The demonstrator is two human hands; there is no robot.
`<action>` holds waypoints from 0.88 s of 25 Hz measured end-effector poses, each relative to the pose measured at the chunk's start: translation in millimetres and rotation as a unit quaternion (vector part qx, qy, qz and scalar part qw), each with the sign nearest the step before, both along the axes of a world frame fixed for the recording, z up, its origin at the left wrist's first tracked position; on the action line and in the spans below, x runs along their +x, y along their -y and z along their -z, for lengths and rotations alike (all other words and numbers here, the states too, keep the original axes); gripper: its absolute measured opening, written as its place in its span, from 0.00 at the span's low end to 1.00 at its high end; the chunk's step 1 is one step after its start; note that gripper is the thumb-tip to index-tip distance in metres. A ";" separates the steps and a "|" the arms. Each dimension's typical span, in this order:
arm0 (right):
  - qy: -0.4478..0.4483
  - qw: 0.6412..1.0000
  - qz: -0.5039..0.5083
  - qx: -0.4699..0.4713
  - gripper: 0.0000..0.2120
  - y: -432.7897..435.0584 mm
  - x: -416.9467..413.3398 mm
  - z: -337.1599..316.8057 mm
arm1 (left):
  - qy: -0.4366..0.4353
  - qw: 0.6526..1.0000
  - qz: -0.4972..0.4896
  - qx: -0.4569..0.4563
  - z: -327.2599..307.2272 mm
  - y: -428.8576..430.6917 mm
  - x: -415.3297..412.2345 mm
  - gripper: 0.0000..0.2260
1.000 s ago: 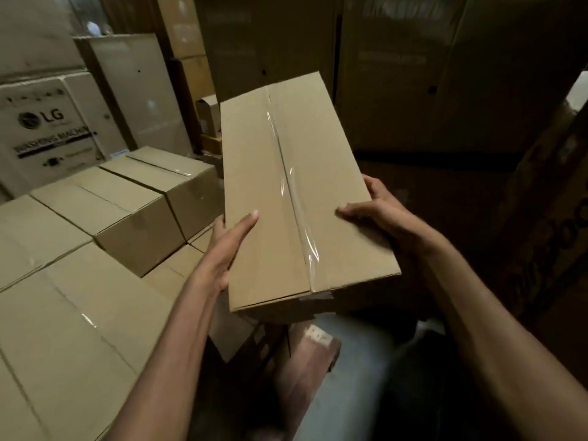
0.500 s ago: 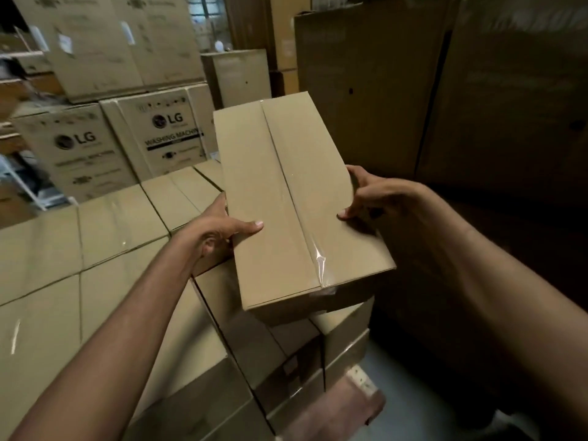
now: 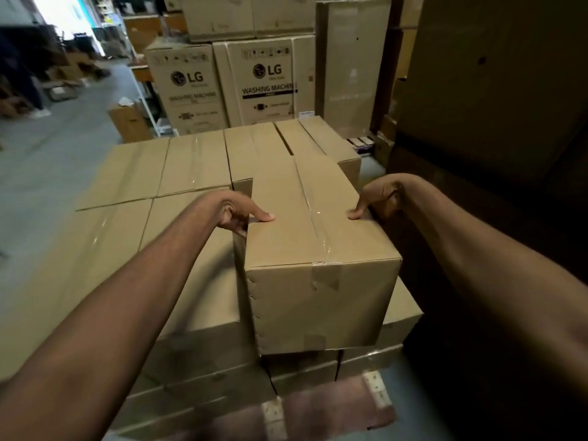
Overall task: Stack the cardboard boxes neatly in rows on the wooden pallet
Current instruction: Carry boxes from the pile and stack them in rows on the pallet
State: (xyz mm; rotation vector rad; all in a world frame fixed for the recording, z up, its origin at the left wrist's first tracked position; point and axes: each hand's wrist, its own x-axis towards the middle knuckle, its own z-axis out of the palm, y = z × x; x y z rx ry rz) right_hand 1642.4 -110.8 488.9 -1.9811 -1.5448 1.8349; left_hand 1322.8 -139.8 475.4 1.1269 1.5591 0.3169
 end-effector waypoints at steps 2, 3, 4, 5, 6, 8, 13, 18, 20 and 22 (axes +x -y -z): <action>0.011 1.000 -0.020 0.003 0.38 -11.1 -4.4 16.4 | -0.014 1.000 -0.022 -0.003 13.1 -0.6 -1.2 0.33; 0.012 1.000 -0.024 0.004 0.39 -15.2 -7.3 26.1 | -0.023 0.999 -0.034 0.002 18.4 2.2 -0.9 0.30; 0.008 1.000 -0.029 0.006 0.38 -18.4 -10.6 34.5 | -0.026 0.998 -0.052 0.005 24.3 5.1 -0.4 0.28; 0.010 0.999 -0.036 0.020 0.37 -17.3 -14.3 41.3 | -0.034 0.997 -0.064 0.013 29.9 8.4 -0.6 0.28; 0.012 0.998 -0.046 0.040 0.37 -15.7 -18.2 49.1 | -0.046 0.996 -0.074 0.023 35.7 13.6 -2.1 0.30; -0.007 0.995 -0.047 0.087 0.37 -8.1 -23.5 64.6 | -0.058 0.994 -0.080 0.054 47.4 23.2 -7.4 0.32; -0.083 0.979 -0.079 0.169 0.55 -9.2 -33.1 102.5 | -0.081 0.978 -0.100 0.165 70.6 38.1 -12.5 0.41; -0.129 0.973 -0.038 0.187 0.61 -9.4 -33.5 129.9 | -0.082 0.973 -0.132 0.168 100.7 30.0 -22.9 0.51; -0.133 0.973 -0.031 0.184 0.57 -9.4 -36.4 138.8 | -0.105 0.975 -0.127 0.151 107.4 28.5 -21.0 0.56; -0.132 0.974 -0.035 0.180 0.52 -9.5 -39.6 148.2 | -0.127 0.976 -0.107 0.137 115.9 28.5 -16.8 0.57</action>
